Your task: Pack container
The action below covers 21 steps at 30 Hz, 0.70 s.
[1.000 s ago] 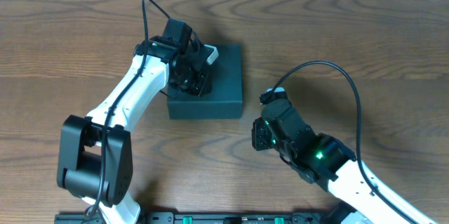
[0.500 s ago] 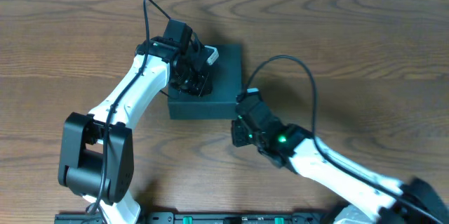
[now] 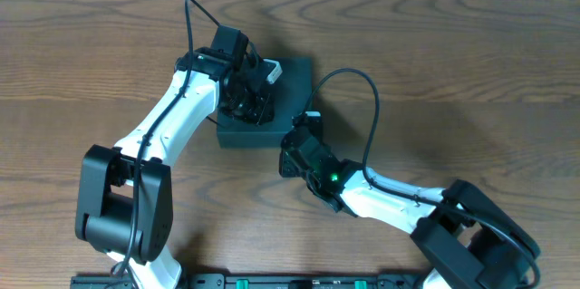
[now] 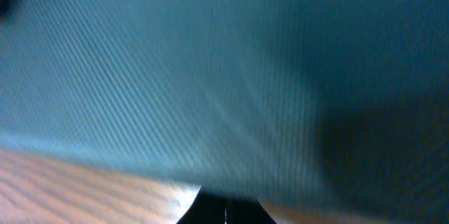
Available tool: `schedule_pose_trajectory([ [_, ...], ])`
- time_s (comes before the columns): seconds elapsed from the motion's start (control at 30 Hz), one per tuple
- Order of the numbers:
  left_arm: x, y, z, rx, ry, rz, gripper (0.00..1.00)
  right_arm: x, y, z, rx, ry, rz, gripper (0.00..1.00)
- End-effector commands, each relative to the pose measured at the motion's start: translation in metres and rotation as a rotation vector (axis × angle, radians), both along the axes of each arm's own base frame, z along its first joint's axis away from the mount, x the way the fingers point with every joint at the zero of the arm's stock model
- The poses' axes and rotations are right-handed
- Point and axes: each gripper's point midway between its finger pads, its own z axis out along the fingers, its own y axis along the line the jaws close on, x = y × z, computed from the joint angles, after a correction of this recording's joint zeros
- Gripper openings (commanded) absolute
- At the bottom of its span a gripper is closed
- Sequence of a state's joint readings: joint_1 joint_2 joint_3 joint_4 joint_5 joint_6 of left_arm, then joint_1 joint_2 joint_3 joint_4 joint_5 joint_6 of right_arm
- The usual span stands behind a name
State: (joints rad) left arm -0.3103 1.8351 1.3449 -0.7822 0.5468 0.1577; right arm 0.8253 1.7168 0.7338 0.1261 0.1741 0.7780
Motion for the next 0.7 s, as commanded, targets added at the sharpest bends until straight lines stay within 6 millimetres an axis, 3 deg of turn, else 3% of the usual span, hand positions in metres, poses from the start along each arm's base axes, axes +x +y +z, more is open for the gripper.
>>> schedule_pose_trajectory([
  [0.0,-0.015,0.006,-0.026,0.05,0.084,0.001,0.06,0.014,-0.011,0.005,-0.027,-0.074,-0.096,0.02],
  [0.2,-0.015,0.006,-0.026,0.05,0.085,0.001,0.06,0.022,-0.016,0.01,-0.042,-0.118,-0.135,0.02],
  [0.33,-0.016,0.004,-0.023,0.028,0.094,-0.001,0.06,0.007,0.007,0.012,0.031,-0.055,-0.001,0.02],
  [0.4,-0.017,0.001,-0.009,-0.013,0.104,0.0,0.06,-0.009,0.023,0.029,0.08,-0.035,0.145,0.02],
  [0.5,-0.013,0.002,0.017,-0.052,0.066,0.011,0.06,-0.021,0.023,0.063,0.105,-0.066,0.222,0.02],
  [0.6,-0.003,0.012,0.07,-0.09,-0.044,0.062,0.06,-0.026,0.005,0.115,0.094,-0.18,0.251,0.02],
  [0.67,0.001,0.023,0.105,-0.118,-0.125,0.111,0.06,-0.023,-0.018,0.149,0.085,-0.268,0.214,0.02],
])
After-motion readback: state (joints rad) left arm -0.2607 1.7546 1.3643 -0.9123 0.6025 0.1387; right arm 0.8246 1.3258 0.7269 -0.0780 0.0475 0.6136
